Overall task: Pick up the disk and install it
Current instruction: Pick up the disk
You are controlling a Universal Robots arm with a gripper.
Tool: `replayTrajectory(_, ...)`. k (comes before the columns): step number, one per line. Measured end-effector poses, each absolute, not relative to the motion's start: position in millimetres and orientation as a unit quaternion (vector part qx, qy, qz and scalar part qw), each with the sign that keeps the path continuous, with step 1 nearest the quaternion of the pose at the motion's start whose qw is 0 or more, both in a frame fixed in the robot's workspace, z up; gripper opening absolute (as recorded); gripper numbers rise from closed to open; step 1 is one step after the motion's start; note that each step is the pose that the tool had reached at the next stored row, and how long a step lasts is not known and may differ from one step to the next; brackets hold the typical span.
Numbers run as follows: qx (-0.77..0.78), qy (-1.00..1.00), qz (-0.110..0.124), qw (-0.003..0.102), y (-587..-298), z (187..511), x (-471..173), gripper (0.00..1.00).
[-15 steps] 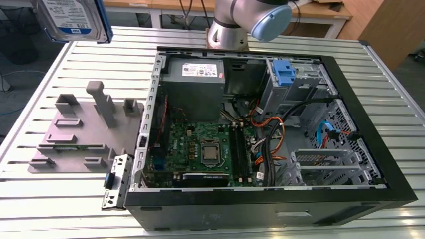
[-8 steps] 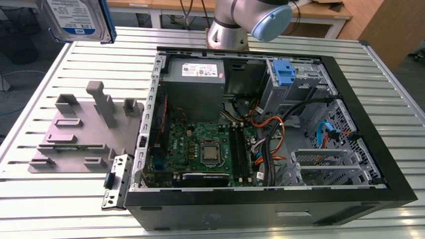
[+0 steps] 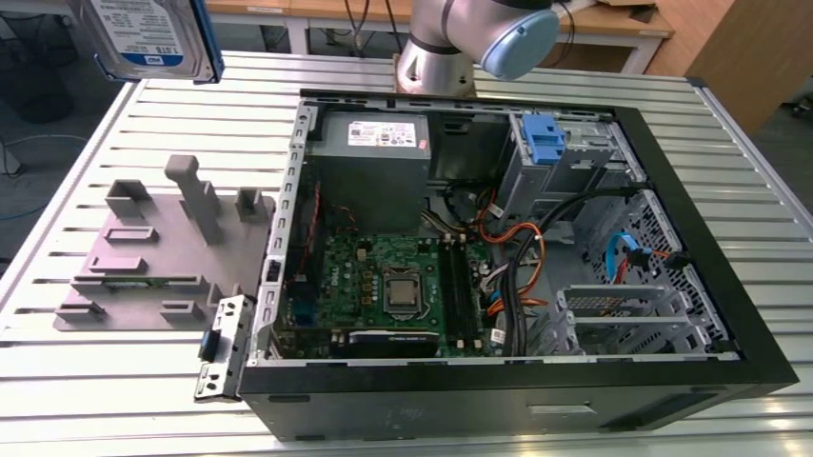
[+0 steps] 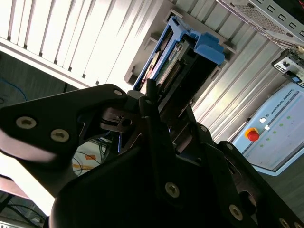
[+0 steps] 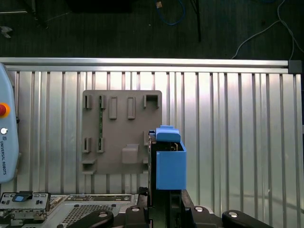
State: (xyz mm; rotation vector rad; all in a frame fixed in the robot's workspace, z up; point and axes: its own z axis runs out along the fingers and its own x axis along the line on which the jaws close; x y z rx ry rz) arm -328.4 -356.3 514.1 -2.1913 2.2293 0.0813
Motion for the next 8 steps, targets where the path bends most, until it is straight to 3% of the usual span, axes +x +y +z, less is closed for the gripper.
replayTrajectory(8, -0.701, 0.713, 0.026, 0.007, -356.3, 514.1, -324.8, 0.35)
